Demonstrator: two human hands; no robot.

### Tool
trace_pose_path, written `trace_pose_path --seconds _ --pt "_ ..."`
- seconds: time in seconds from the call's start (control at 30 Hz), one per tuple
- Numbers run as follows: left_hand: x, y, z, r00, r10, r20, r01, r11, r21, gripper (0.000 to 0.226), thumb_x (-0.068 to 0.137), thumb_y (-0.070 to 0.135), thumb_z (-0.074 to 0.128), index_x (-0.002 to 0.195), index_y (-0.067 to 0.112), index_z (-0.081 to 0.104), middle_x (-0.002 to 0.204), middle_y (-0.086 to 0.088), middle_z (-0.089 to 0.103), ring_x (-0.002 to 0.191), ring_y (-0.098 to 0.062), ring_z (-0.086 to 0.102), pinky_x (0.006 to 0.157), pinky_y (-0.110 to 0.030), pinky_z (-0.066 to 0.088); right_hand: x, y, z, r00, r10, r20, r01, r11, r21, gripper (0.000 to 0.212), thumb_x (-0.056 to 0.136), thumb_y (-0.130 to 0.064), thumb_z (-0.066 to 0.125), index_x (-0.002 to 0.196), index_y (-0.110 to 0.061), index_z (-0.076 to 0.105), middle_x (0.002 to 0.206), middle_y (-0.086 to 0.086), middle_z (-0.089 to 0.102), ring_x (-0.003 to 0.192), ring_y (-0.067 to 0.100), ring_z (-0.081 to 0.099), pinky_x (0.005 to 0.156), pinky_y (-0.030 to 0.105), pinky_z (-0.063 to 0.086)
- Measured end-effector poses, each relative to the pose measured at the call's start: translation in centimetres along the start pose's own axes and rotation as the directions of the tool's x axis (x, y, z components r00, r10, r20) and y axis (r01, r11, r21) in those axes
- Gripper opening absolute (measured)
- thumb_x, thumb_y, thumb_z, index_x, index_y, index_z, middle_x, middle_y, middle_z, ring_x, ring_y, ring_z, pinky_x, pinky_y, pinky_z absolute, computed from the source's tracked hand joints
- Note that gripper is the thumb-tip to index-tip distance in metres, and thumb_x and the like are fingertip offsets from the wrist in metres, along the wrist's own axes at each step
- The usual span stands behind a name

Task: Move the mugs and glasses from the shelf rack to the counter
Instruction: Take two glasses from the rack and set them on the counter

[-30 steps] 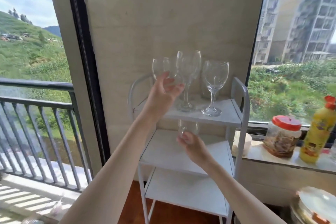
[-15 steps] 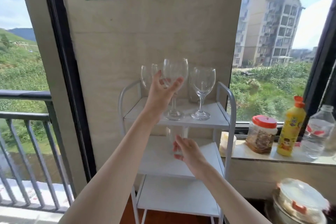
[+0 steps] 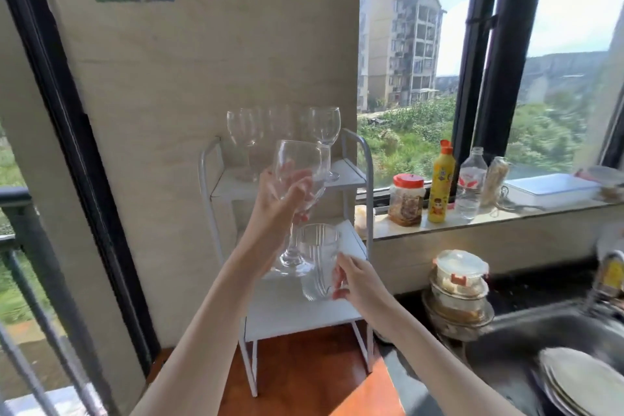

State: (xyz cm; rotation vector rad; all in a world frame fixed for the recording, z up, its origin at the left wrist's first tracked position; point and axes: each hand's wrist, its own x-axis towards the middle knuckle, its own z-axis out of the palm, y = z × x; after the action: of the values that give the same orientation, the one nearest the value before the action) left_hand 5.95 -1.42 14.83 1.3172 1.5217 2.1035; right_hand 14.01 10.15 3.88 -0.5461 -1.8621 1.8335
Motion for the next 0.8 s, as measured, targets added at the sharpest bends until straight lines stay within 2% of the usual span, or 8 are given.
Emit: trace_pose_path --seconds 0.1,0.2,0.27,0.4,0.53,0.6,0.7,0.8 --pt "-1.7 -0.3 3.3 0.994 -0.008 0.108 0.015 0.998 -0.068 0.035 0.061 0.047 0.07 0.095 0.05 0.061 0.089 0.009 0.068 0.071 -0.008 0.059 0.059 -0.017 0.049 -4.4 0.7 -3.4 0.999 -0.002 -0.052 -0.001 0.999 -0.054 0.045 0.097 -0.026 0.037 0.052 -0.018 0.04 0.052 -0.002 0.04 0.045 0.012 0.041 0.049 0.022 0.038" --pt "-3.1 -0.5 7.4 0.982 -0.045 0.184 0.061 0.994 -0.086 0.095 0.05 0.059 0.079 0.133 0.035 0.042 0.111 -0.004 0.063 0.083 -0.008 0.06 0.064 -0.019 0.051 -8.6 0.8 -8.1 0.99 0.003 -0.141 -0.015 0.997 -0.081 0.045 0.095 -0.023 0.038 0.051 -0.019 0.04 0.049 -0.001 0.039 0.04 0.013 0.038 0.043 0.022 0.031" --pt "-4.0 -0.3 10.8 0.965 -0.059 0.255 0.088 0.991 -0.103 0.115 0.047 0.063 0.078 0.143 0.027 0.025 0.122 -0.008 0.058 0.089 -0.011 0.061 0.066 -0.021 0.051 -11.4 0.5 -11.5 0.972 0.019 -0.236 -0.024 1.0 -0.016 0.048 0.093 -0.017 0.04 0.045 -0.021 0.04 0.048 0.0 0.037 0.041 0.014 0.035 0.045 0.026 0.027" --pt "-6.6 -0.1 19.2 0.931 -0.086 0.355 0.175 0.958 -0.228 0.102 0.043 0.058 0.083 0.13 0.025 0.04 0.123 -0.011 0.059 0.085 -0.016 0.065 0.065 -0.029 0.05 -17.9 -0.1 -19.2 0.9 0.055 -0.433 -0.013 0.995 0.098 0.049 0.09 -0.012 0.04 0.042 -0.02 0.04 0.047 0.0 0.035 0.041 0.012 0.032 0.046 0.028 0.025" --pt "-9.6 0.3 29.6 0.869 -0.096 0.485 0.271 0.913 -0.305 0.114 0.044 0.052 0.084 0.14 0.019 0.031 0.122 -0.013 0.059 0.09 -0.016 0.065 0.076 -0.033 0.055 -25.9 -0.5 -27.9 0.765 0.05 -0.642 -0.037 0.999 0.034 0.048 0.088 -0.011 0.042 0.041 -0.02 0.041 0.038 -0.006 0.038 0.04 0.015 0.034 0.045 0.027 0.026" --pt "-11.4 0.5 35.4 0.827 -0.073 0.558 0.286 0.908 -0.306 0.112 0.047 0.053 0.083 0.14 0.019 0.03 0.112 -0.007 0.064 0.083 -0.012 0.064 0.071 -0.029 0.051 -30.5 -0.7 -32.4 0.701 0.034 -0.713 -0.046 0.999 0.002 0.041 0.089 -0.011 0.042 0.048 -0.018 0.04 0.037 -0.008 0.037 0.038 0.013 0.033 0.044 0.026 0.027" --pt "-14.2 0.3 44.5 0.773 -0.072 0.631 0.348 0.879 -0.325 0.093 0.062 0.043 0.077 0.138 0.018 0.031 0.128 -0.02 0.055 0.075 -0.008 0.064 0.063 -0.026 0.05 -37.7 -1.0 -39.2 0.621 0.033 -0.783 -0.025 0.999 0.022 0.035 0.088 -0.012 0.042 0.054 -0.018 0.038 0.036 -0.009 0.034 0.039 0.011 0.03 0.045 0.026 0.025" --pt "-18.0 0.2 53.1 0.718 -0.069 0.693 0.392 0.863 -0.319 0.095 0.057 0.055 0.078 0.137 0.027 0.034 0.128 -0.018 0.056 0.097 -0.019 0.062 0.084 -0.047 0.05 -44.9 -0.8 -45.3 0.505 0.059 -0.861 0.0 0.998 0.068 0.037 0.088 -0.011 0.04 0.053 -0.019 0.034 0.037 -0.01 0.03 0.04 0.012 0.026 0.046 0.027 0.021"
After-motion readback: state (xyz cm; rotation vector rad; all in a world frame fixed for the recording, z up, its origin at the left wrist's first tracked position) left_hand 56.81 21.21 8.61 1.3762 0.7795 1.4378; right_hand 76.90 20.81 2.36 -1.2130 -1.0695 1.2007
